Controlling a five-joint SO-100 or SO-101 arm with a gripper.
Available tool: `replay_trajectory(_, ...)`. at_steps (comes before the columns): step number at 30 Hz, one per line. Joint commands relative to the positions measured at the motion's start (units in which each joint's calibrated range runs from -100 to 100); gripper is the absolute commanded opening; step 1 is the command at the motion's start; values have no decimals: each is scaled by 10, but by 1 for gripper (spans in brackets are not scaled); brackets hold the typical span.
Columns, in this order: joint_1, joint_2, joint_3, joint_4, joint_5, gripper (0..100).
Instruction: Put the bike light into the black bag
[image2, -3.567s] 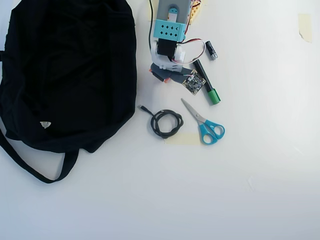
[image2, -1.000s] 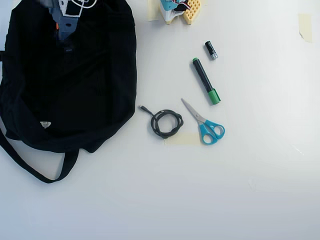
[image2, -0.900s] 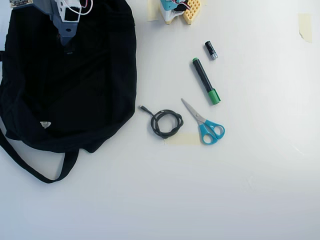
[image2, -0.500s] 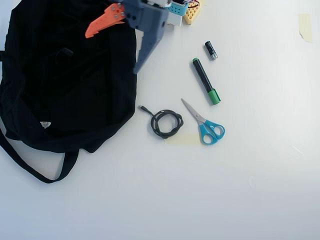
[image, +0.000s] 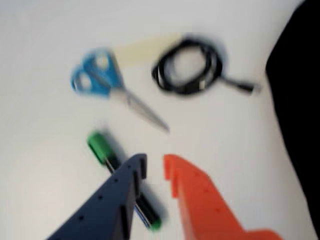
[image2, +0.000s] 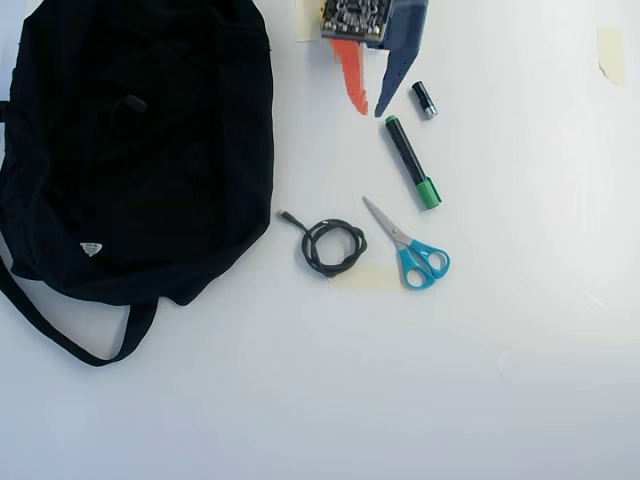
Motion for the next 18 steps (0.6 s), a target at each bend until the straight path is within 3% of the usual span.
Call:
replay_trajectory(1,-6,-17,17,17,2,2)
replay_trajectory(9,-8,-107,139,-7,2,2)
replay_trajectory(18,-10,-387,548,-270,7,2)
